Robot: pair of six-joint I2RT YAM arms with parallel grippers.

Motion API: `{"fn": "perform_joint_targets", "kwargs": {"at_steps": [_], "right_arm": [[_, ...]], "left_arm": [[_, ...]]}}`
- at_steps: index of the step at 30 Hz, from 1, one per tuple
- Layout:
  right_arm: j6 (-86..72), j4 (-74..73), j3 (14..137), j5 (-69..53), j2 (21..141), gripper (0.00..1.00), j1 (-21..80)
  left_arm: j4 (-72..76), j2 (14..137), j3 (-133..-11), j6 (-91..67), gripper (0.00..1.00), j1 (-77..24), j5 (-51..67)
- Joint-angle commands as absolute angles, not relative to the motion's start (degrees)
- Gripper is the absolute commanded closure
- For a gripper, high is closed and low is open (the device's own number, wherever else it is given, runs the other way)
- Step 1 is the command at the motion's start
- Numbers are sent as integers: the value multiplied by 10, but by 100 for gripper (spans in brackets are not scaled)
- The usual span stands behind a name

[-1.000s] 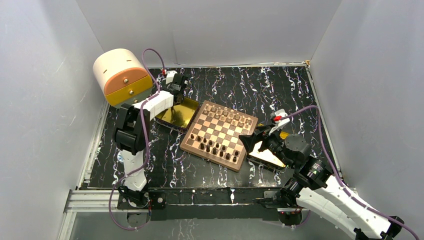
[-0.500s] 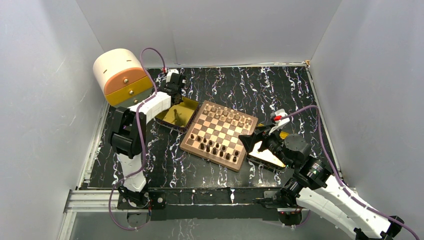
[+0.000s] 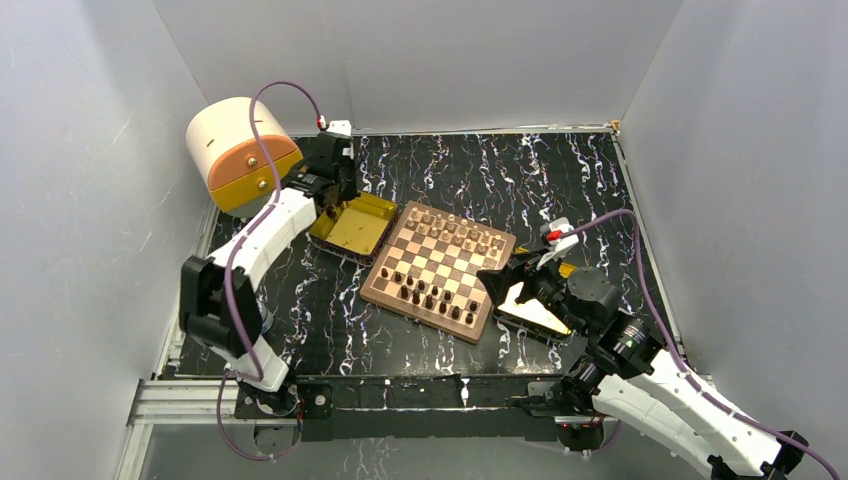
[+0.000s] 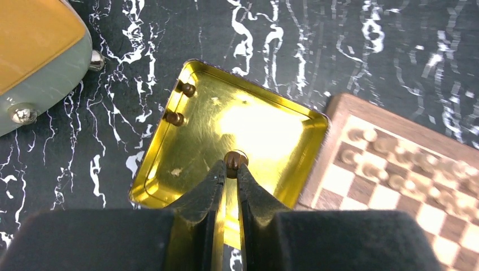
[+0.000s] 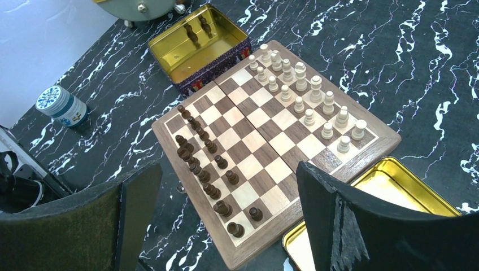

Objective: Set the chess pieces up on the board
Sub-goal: Pick up the chess piece from the storage box.

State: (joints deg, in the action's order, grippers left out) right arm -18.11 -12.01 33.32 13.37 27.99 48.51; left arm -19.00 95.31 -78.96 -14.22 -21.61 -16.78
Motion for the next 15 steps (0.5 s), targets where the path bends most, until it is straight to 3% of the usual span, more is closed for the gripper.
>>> {"fn": "perform_joint_targets", "kwargs": {"at_steps": [1,7,15], "right_arm": [[-186,-102,369,140,282,1,488],[-184,-114,378,141,279,1,488],[-181,-130,390,147,275,1,488]], "left_arm": [[-263,871,-770,-133,100,-222,-103],[-334,789,-739,-160,100,-264,-87],[-371,733,-676,-231,100,-392,-136]]}}
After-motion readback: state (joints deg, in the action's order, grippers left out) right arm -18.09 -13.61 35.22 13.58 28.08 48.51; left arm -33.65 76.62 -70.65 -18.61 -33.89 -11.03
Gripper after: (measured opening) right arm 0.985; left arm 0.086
